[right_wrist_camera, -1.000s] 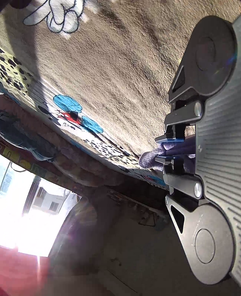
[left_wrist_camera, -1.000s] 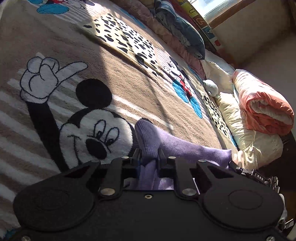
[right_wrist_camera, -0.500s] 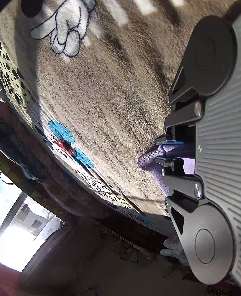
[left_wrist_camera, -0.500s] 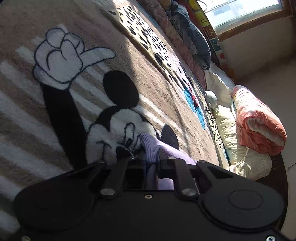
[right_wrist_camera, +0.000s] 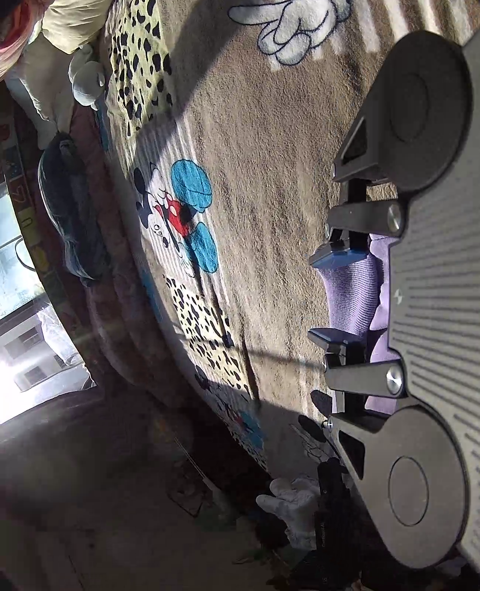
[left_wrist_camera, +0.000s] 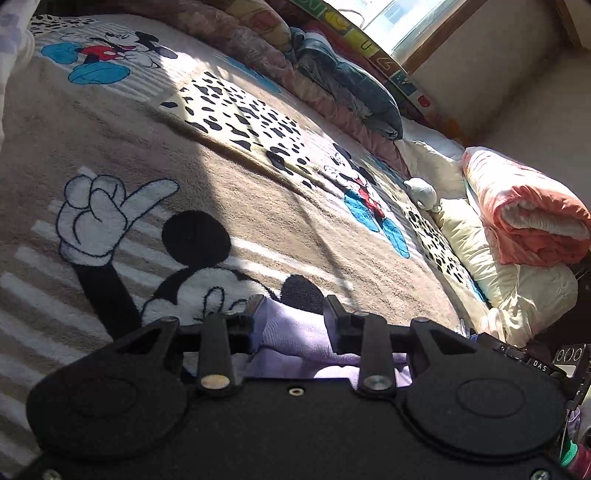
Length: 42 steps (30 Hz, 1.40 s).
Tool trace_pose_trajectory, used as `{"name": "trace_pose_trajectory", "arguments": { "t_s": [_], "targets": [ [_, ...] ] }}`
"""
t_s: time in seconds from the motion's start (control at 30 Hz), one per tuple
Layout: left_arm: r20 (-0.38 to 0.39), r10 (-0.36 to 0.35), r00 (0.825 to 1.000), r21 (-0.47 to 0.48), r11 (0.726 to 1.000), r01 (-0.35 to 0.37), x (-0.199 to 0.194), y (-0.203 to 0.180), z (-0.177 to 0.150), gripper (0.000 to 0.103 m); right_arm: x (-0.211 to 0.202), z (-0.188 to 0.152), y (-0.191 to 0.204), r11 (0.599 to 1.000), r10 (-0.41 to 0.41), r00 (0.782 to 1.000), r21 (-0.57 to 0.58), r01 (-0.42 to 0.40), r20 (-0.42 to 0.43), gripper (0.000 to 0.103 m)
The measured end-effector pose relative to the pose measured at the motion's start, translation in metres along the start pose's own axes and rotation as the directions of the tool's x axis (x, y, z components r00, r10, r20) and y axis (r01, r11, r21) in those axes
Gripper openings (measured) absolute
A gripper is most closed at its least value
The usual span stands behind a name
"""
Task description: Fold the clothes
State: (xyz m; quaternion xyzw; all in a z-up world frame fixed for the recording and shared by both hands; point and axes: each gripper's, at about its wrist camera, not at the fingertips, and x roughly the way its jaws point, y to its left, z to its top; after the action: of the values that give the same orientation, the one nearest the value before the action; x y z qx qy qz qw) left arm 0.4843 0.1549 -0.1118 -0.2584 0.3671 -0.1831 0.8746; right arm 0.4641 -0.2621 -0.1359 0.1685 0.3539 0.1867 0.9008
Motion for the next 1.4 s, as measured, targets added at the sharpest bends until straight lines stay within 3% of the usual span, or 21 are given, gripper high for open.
{"name": "trace_pose_trajectory", "arguments": {
  "t_s": [0.07, 0.1, 0.13, 0.23, 0.27, 0.43, 0.53, 0.6, 0.63, 0.73, 0.83, 0.9, 0.97, 1.03, 1.27, 1.4],
  "targets": [
    [-0.081, 0.114, 0.990, 0.022, 0.993, -0.113, 0.023, -0.001, -0.005, 0.031, 0.022, -0.012, -0.002, 0.999, -0.038, 0.997, -0.030, 0.036, -0.070, 0.031],
    [-0.103, 0.174, 0.979, 0.046, 0.984, -0.170, 0.033, 0.000, -0.009, 0.020, 0.021, -0.015, -0.004, 0.999, -0.029, 0.999, -0.043, 0.027, -0.043, 0.029],
    [-0.085, 0.198, 0.976, 0.071, 0.979, -0.193, 0.036, 0.001, -0.011, 0.012, 0.021, -0.014, -0.006, 0.999, -0.025, 0.999, -0.034, 0.024, -0.044, 0.026],
    [-0.071, 0.222, 0.972, 0.114, 0.970, -0.213, 0.029, -0.006, -0.009, 0.013, 0.006, -0.009, -0.005, 0.999, -0.045, 0.999, -0.009, 0.045, -0.014, 0.026],
    [-0.052, 0.230, 0.972, 0.152, 0.964, -0.220, 0.023, -0.012, -0.010, 0.013, -0.003, -0.010, -0.004, 0.999, -0.046, 0.999, -0.011, 0.046, -0.002, 0.031],
    [0.020, 0.236, 0.971, 0.236, 0.943, -0.234, -0.018, -0.041, -0.030, 0.027, -0.053, -0.023, 0.006, 0.999, -0.018, 0.999, -0.036, 0.019, 0.041, 0.031],
    [0.041, 0.217, 0.975, 0.250, 0.943, -0.220, -0.052, -0.058, -0.056, 0.030, -0.082, -0.040, 0.019, 0.999, 0.019, 0.999, -0.039, -0.017, 0.045, 0.031],
    [0.059, 0.201, 0.978, 0.240, 0.948, -0.209, -0.076, -0.069, -0.081, 0.035, -0.100, -0.058, 0.029, 0.996, 0.077, 0.996, -0.041, -0.075, 0.044, 0.031],
    [0.069, 0.193, 0.979, 0.234, 0.951, -0.204, -0.089, -0.075, -0.094, 0.042, -0.102, -0.065, 0.031, 0.995, 0.088, 0.995, -0.045, -0.087, 0.038, 0.031],
    [0.083, 0.155, 0.984, 0.194, 0.966, -0.168, -0.122, -0.090, -0.138, 0.044, -0.087, -0.090, 0.023, 0.999, 0.016, 0.999, -0.033, -0.017, -0.039, 0.030],
    [0.066, 0.108, 0.992, 0.132, 0.984, -0.116, -0.142, -0.099, -0.179, 0.045, -0.084, -0.105, -0.003, 0.997, 0.028, 0.999, 0.077, -0.027, -0.016, 0.022],
    [0.058, 0.107, 0.993, 0.134, 0.984, -0.114, -0.154, -0.107, -0.207, 0.045, -0.105, -0.107, 0.004, 0.993, 0.038, 0.999, 0.112, -0.042, 0.039, 0.029],
    [0.072, 0.148, 0.986, 0.187, 0.969, -0.159, -0.163, -0.115, -0.229, 0.047, -0.123, -0.111, 0.017, 0.994, 0.056, 0.994, 0.088, -0.064, 0.092, 0.036],
    [0.084, 0.183, 0.980, 0.208, 0.958, -0.197, -0.166, -0.118, -0.245, 0.047, -0.126, -0.122, 0.027, 0.998, 0.006, 1.000, 0.062, -0.008, 0.030, 0.042],
    [0.172, 0.309, 0.935, 0.349, 0.869, -0.351, -0.176, -0.132, -0.284, 0.050, -0.186, -0.196, 0.095, 0.989, 0.041, 0.996, -0.144, -0.028, 0.085, 0.044],
    [0.182, 0.331, 0.926, 0.397, 0.837, -0.377, -0.174, -0.137, -0.311, 0.051, -0.213, -0.247, 0.130, 0.966, 0.079, 0.991, -0.255, -0.050, 0.105, 0.044]
  ]
}}
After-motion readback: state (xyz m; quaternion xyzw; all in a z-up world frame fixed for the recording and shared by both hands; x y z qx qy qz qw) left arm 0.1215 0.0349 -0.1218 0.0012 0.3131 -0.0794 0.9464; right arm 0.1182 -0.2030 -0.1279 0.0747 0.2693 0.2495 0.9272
